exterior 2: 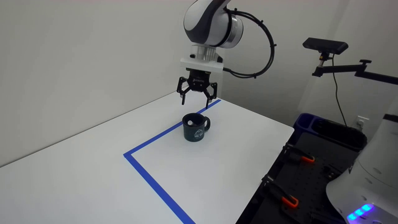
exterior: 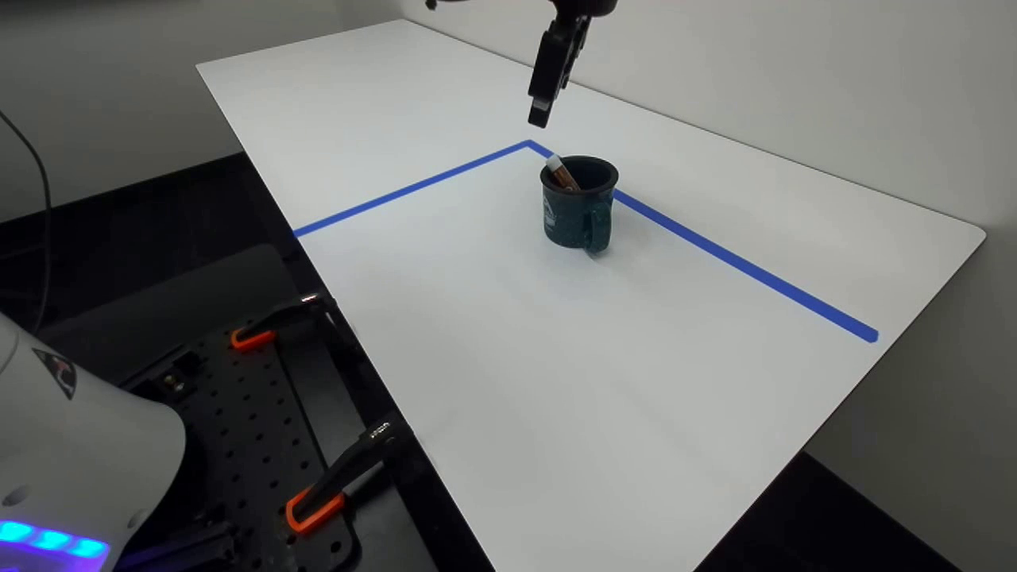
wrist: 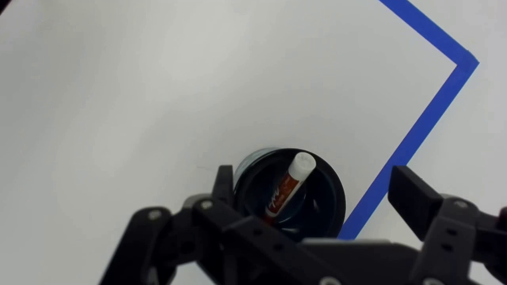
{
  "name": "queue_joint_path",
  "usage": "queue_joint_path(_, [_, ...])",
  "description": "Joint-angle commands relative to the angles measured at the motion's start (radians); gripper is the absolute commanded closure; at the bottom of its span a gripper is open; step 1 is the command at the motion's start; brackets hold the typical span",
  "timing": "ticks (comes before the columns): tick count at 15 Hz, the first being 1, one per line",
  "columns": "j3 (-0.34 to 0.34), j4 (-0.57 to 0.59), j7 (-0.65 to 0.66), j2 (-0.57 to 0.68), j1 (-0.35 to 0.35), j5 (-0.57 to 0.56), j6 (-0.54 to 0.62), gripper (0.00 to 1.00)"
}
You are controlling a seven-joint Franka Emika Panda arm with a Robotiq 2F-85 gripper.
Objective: Remove the marker from the cup
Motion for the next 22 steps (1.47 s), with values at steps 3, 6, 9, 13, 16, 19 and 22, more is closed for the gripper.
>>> queue_joint_path(3, [-0.011, 0.010, -0.095, 0.069, 0.009, 0.017, 0.071, 0.00])
queue_joint_path(6, [-0.012, 0.015, -0.135, 0.104, 0.003, 0.033, 0.083, 0.00])
queue_joint_path(9, [-0.020, 0.036, -0.129, 0.131, 0.007, 0.032, 0.077, 0.00])
queue_joint_path(13, [-0.035, 0.083, -0.109, 0.162, 0.012, 0.010, 0.067, 0.00])
queue_joint_path(16, [-0.043, 0.121, -0.109, 0.189, 0.012, 0.003, 0.051, 0.00])
queue_joint_path(19, [-0.042, 0.155, -0.115, 0.221, 0.012, 0.006, 0.043, 0.00])
queue_joint_path(22, [-0.040, 0.182, -0.116, 0.249, 0.014, 0.005, 0.031, 0.04])
